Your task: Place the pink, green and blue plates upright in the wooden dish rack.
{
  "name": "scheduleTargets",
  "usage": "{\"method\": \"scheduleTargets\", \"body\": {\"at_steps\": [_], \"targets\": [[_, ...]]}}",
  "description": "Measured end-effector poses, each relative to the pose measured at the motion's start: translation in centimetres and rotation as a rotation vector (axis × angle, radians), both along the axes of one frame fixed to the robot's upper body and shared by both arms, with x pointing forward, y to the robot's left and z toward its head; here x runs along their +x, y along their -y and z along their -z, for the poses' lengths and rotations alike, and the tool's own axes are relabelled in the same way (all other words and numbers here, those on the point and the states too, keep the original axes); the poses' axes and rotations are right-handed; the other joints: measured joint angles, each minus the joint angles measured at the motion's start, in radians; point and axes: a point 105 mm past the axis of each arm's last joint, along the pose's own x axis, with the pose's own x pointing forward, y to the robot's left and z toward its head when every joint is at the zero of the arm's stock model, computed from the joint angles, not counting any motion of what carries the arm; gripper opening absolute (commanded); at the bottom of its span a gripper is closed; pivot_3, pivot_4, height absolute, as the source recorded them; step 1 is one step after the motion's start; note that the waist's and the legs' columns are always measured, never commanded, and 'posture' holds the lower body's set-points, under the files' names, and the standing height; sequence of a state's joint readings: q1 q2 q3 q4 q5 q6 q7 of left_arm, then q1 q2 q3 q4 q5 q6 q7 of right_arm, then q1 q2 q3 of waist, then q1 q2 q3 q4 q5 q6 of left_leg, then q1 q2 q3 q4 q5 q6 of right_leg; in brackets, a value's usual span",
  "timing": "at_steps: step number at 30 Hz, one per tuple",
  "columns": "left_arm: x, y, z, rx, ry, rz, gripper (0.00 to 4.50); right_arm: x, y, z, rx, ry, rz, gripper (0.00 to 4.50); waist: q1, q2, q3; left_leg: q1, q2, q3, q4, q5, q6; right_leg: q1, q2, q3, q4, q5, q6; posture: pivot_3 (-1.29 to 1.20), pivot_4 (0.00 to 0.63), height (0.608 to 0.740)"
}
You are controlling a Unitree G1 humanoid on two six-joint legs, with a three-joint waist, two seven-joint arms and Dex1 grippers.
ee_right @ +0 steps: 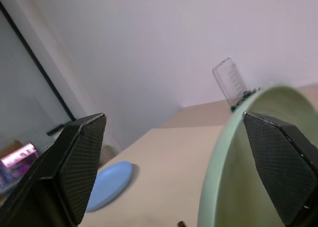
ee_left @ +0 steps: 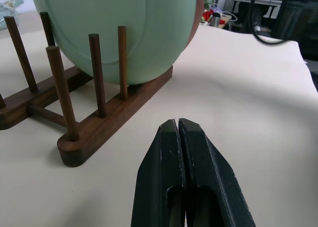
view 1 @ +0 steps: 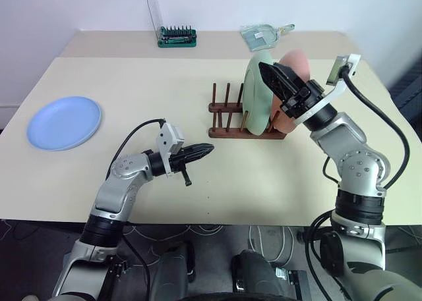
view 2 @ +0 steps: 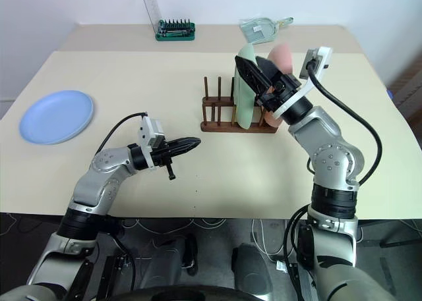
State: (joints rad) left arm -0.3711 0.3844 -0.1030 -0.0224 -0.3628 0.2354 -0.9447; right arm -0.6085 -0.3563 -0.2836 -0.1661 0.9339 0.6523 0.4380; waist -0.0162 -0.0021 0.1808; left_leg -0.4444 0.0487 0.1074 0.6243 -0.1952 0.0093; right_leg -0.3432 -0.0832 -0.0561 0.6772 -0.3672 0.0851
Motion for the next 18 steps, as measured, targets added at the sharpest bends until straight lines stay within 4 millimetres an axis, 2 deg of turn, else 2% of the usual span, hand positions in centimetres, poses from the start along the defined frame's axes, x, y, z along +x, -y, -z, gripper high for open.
{"method": "scheduleTargets", "body": {"at_steps": [6,10,13,15,16,18], "targets": [[0.0,0.0,0.0,0.000,0.001,-0.003,0.01,-0.5,0.1,-1.3,-0.158,0.101,0.051,4.47,0.001,0.000,0.000,0.000,0.000,0.000,0.000,0.000,0.000,0.000,0.000,0.000,0.000,0.000,0.000,0.00,0.150,0.732],[0.3,-0.4,-0.3,-0.016,0.004,-0.029,0.01,-0.9,0.4,-2.0,-0.379,0.221,0.121,4.47,0.002,0.000,0.000,-0.001,0.000,0.000,-0.001,0.000,0.000,-0.001,0.000,0.000,0.000,0.000,0.000,0.00,0.150,0.732],[1.7,-2.2,-1.3,-0.067,0.017,-0.162,0.84,-2.1,-1.4,-2.2,-0.626,0.373,0.108,4.50,-0.003,0.000,0.000,0.000,0.000,0.001,-0.002,0.001,-0.001,-0.002,0.000,0.001,0.000,0.000,0.000,0.00,0.150,0.732],[3.3,-4.3,-2.4,-0.117,0.029,-0.310,1.72,-2.6,-3.0,-1.4,-0.745,0.441,0.071,4.50,-0.005,-0.001,0.000,0.000,0.001,0.000,-0.002,0.001,-0.002,-0.002,0.001,0.001,0.000,0.000,0.000,0.00,0.150,0.732],[3.9,-5.7,-3.1,-0.154,0.040,-0.389,2.33,-2.8,-3.8,-0.7,-0.786,0.459,0.049,4.50,-0.006,-0.001,0.000,0.000,0.001,0.000,-0.002,0.001,-0.002,-0.002,0.001,0.001,0.000,0.000,0.000,0.00,0.150,0.732],[4.9,-9.1,-4.3,-0.215,0.063,-0.581,3.27,-2.9,-5.0,0.4,-0.846,0.482,0.017,4.50,-0.004,-0.002,0.001,0.000,0.001,0.000,-0.002,0.001,-0.002,-0.002,0.001,0.001,0.000,0.000,0.000,0.00,0.150,0.732]]}}
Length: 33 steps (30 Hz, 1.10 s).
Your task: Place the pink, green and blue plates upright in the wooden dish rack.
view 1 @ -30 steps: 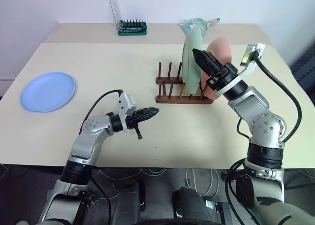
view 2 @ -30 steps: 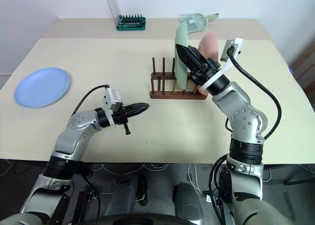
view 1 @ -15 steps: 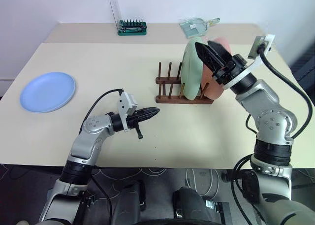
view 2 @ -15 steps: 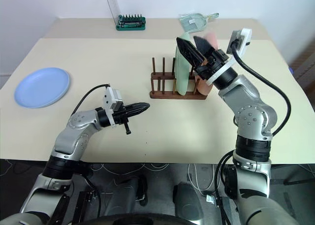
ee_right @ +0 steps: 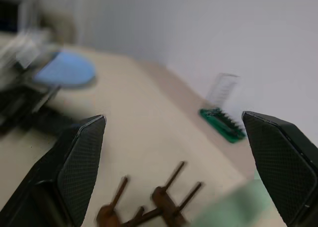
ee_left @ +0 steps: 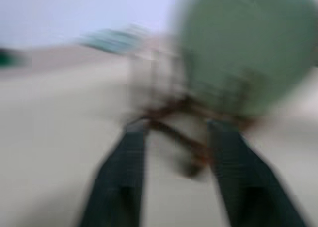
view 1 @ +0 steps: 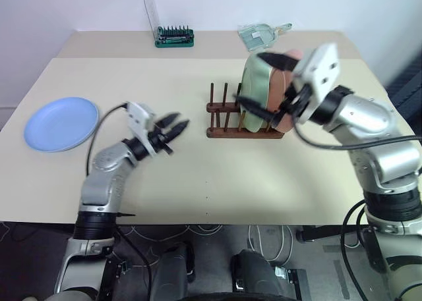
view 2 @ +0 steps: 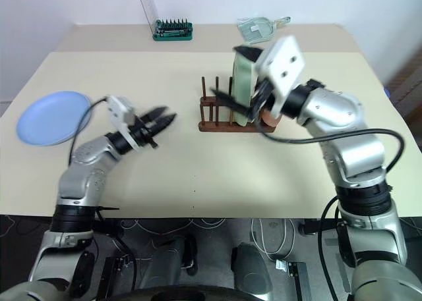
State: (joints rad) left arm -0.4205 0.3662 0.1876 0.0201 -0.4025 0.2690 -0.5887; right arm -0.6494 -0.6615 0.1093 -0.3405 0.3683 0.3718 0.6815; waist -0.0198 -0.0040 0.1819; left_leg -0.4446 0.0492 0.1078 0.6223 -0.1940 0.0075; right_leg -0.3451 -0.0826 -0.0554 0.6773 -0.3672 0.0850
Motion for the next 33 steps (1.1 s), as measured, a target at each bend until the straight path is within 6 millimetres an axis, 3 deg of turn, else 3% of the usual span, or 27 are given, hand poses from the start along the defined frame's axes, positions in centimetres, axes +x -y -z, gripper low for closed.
{"method": "scheduleTargets", "body": {"at_steps": [2,3,7,11,18,24,27,33], "targets": [[0.7,-3.9,-0.8,-0.053,0.006,-0.210,4.26,-0.1,-0.7,0.5,-0.027,0.012,-0.017,4.50,0.003,-0.003,0.002,0.000,0.000,0.000,0.000,0.000,0.000,0.000,0.000,0.000,0.000,0.000,0.000,0.00,0.150,0.732],[0.8,-6.1,-1.2,-0.083,0.007,-0.332,4.48,-0.1,-0.9,0.7,-0.037,0.018,-0.024,4.50,0.005,-0.005,0.003,0.000,0.000,0.000,0.000,0.000,0.000,0.000,-0.001,0.000,0.000,0.000,0.000,0.00,0.150,0.732],[-0.3,-13.9,-1.5,-0.182,-0.025,-0.789,4.48,0.2,-1.3,1.3,-0.044,0.015,-0.037,4.50,0.006,-0.012,0.007,0.000,-0.001,0.000,0.001,0.000,0.000,0.001,-0.001,-0.001,0.000,0.000,0.000,0.00,0.150,0.732],[-2.7,-18.9,-0.1,-0.207,-0.123,-1.124,4.48,0.5,-1.5,1.8,-0.038,-0.002,-0.051,4.50,0.006,-0.015,0.008,0.000,-0.001,0.000,0.001,0.003,-0.005,0.001,-0.001,-0.001,0.000,0.000,0.000,0.00,0.150,0.732],[-4.4,-21.4,2.5,-0.248,-0.340,-1.294,4.48,0.8,-2.1,2.2,-0.038,-0.016,-0.077,4.50,0.006,-0.018,0.008,0.000,-0.001,-0.001,0.001,0.004,-0.006,0.001,-0.001,-0.001,0.000,0.000,0.000,0.00,0.150,0.732],[-3.2,-21.8,5.3,-0.369,-0.561,-1.242,4.48,0.8,-2.4,2.4,-0.037,-0.018,-0.078,4.50,0.006,-0.019,0.008,0.000,-0.001,-0.001,0.001,0.004,-0.008,0.000,-0.001,-0.002,0.002,0.000,0.000,0.00,0.150,0.732],[-3.0,-22.1,5.7,-0.425,-0.593,-1.239,3.68,0.8,-2.2,2.9,-0.039,-0.027,-0.066,4.50,0.006,-0.021,0.008,0.000,-0.001,-0.001,0.000,0.004,-0.008,0.000,-0.001,-0.002,0.002,0.000,0.000,0.00,0.150,0.732],[-2.1,-21.7,5.2,-0.460,-0.590,-1.206,0.79,0.7,-1.8,3.4,-0.032,-0.034,-0.042,4.50,0.006,-0.022,0.008,0.000,-0.001,-0.001,0.000,0.005,-0.008,-0.001,-0.001,-0.002,0.003,0.000,0.000,0.00,0.150,0.732]]}}
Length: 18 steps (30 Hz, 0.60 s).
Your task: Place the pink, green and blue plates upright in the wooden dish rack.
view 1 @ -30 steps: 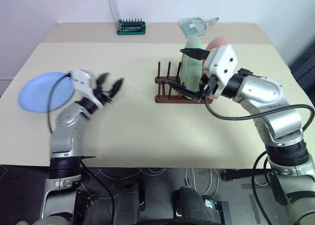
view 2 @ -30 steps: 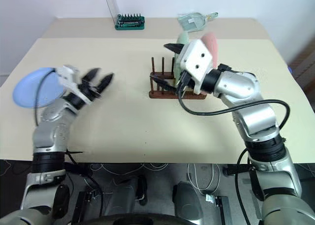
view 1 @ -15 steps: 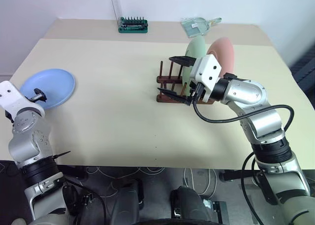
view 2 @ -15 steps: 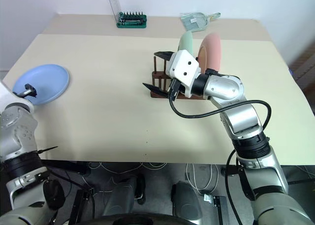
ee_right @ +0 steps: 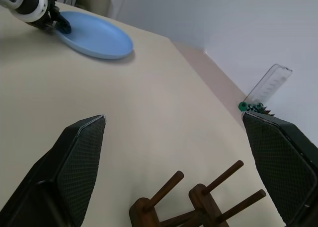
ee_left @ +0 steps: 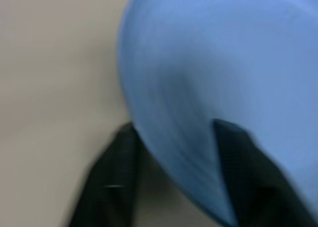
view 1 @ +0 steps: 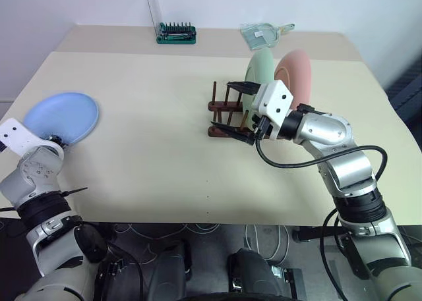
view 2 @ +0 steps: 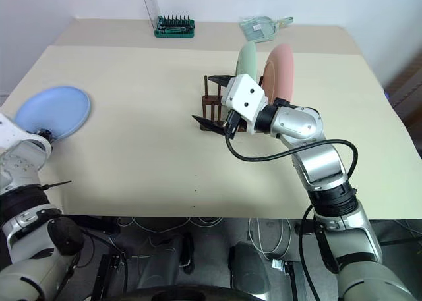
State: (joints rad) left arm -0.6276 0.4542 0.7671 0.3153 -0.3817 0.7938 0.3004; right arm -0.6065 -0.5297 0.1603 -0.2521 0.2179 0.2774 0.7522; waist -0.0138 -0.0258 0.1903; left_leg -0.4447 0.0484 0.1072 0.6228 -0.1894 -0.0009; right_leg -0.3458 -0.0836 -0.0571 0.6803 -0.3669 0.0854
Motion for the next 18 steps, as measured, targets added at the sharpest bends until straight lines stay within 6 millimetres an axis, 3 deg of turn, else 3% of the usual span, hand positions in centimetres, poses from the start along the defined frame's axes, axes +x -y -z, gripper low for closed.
{"method": "scheduleTargets", "body": {"at_steps": [1,2,7,10,14,18], "targets": [[0.1,0.1,-0.2,0.002,0.009,0.002,0.17,0.0,0.0,0.0,0.001,-0.001,0.002,4.50,0.000,0.000,0.000,0.000,0.000,0.000,0.000,0.000,0.000,0.000,0.000,0.000,0.000,0.000,0.000,0.00,0.150,0.732],[0.3,0.1,-0.7,0.008,0.029,0.004,0.03,0.0,0.1,0.1,0.002,-0.002,0.005,4.50,0.000,0.000,0.000,0.000,0.000,0.000,0.000,0.000,0.000,0.000,0.000,0.000,0.000,0.000,0.000,0.00,0.150,0.732],[1.1,0.9,-1.3,0.007,0.073,0.035,0.03,-0.2,0.2,0.0,-0.003,0.011,0.011,4.50,0.000,0.000,0.000,0.000,0.000,0.000,0.000,0.000,0.000,0.000,0.000,0.000,0.000,0.000,0.000,0.00,0.150,0.732],[2.1,2.4,-2.5,0.073,0.115,0.114,0.03,-0.1,0.3,0.1,-0.025,0.020,0.023,4.50,0.003,-0.001,0.000,0.000,-0.001,0.000,0.000,0.000,0.000,0.000,0.000,0.000,0.000,0.000,0.000,0.00,0.150,0.732],[3.7,6.5,-6.2,0.235,0.246,0.284,0.03,0.0,-0.1,0.6,-0.099,0.054,0.036,4.50,0.003,-0.001,0.000,0.000,-0.001,0.000,0.000,0.000,0.000,0.000,0.000,0.000,0.000,0.000,0.000,0.00,0.150,0.732],[4.7,12.7,-9.5,0.345,0.375,0.498,0.03,0.0,-1.9,0.4,-0.209,0.158,0.012,4.50,-0.004,-0.001,0.000,0.000,-0.001,0.001,0.000,0.001,-0.001,-0.001,0.000,0.001,0.001,0.000,0.000,0.00,0.150,0.732]]}}
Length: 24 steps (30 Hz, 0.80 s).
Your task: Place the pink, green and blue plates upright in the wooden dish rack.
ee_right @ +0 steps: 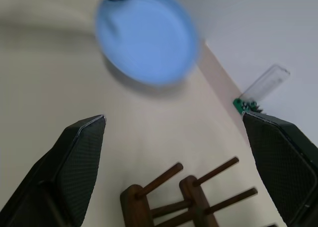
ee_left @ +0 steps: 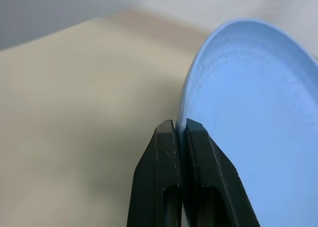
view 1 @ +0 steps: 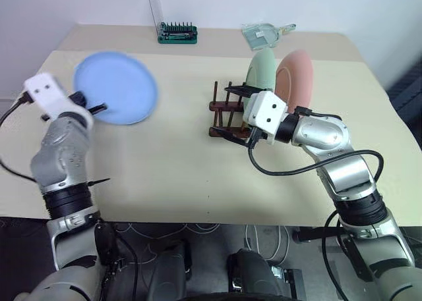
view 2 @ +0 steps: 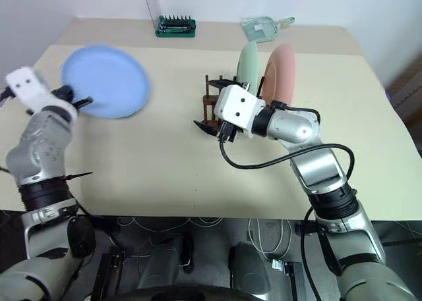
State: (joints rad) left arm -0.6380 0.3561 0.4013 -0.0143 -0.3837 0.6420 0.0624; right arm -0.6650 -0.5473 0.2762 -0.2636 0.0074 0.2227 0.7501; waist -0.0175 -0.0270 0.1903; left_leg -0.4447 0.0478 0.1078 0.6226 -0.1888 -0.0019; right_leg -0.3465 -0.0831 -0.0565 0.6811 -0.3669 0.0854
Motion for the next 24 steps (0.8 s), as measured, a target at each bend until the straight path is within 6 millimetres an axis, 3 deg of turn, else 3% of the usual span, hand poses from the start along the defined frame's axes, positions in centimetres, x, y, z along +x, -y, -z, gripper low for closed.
{"method": "scheduleTargets", "body": {"at_steps": [4,8,13,18,21,24], "targets": [[0.0,3.9,-1.5,0.034,0.032,0.153,0.03,1.1,-1.7,1.2,-0.153,0.120,0.016,4.50,-0.004,0.000,0.000,0.000,0.001,0.000,0.000,0.001,-0.002,-0.001,0.001,0.000,0.001,0.000,0.000,0.00,0.150,0.732],[-0.5,5.0,-2.1,0.022,0.022,0.213,0.03,2.2,-2.3,3.0,-0.237,0.162,0.036,4.50,0.000,0.000,0.000,-0.001,0.001,0.000,0.000,0.002,-0.002,-0.002,0.001,0.000,0.001,0.000,0.000,0.00,0.150,0.732],[-1.7,7.2,-3.4,0.027,0.020,0.331,0.03,2.2,-3.9,2.4,-0.263,0.262,0.004,4.50,0.002,0.000,0.000,-0.001,0.001,0.000,0.000,0.002,-0.002,-0.001,0.001,0.000,0.001,0.000,0.000,0.00,0.150,0.732],[-2.2,7.6,-3.3,0.023,-0.017,0.357,0.03,2.5,-4.4,2.8,-0.280,0.299,-0.001,4.50,0.001,0.000,0.000,0.000,0.001,0.000,0.000,0.002,-0.002,-0.001,0.001,0.000,0.001,0.000,0.000,0.00,0.150,0.732],[-2.5,8.0,-3.2,0.023,-0.030,0.375,0.00,2.7,-4.7,2.8,-0.287,0.318,-0.005,3.67,0.000,0.000,0.000,0.000,0.001,0.000,0.000,0.002,-0.002,-0.001,0.001,0.000,0.001,0.000,0.000,0.00,0.150,0.732],[-2.6,8.0,-3.2,0.008,-0.035,0.381,0.00,2.7,-4.9,2.9,-0.294,0.330,-0.017,2.20,0.001,0.000,0.000,0.000,0.001,-0.001,0.000,0.002,-0.002,-0.001,0.001,0.000,0.001,0.000,0.000,0.00,0.150,0.732]]}}
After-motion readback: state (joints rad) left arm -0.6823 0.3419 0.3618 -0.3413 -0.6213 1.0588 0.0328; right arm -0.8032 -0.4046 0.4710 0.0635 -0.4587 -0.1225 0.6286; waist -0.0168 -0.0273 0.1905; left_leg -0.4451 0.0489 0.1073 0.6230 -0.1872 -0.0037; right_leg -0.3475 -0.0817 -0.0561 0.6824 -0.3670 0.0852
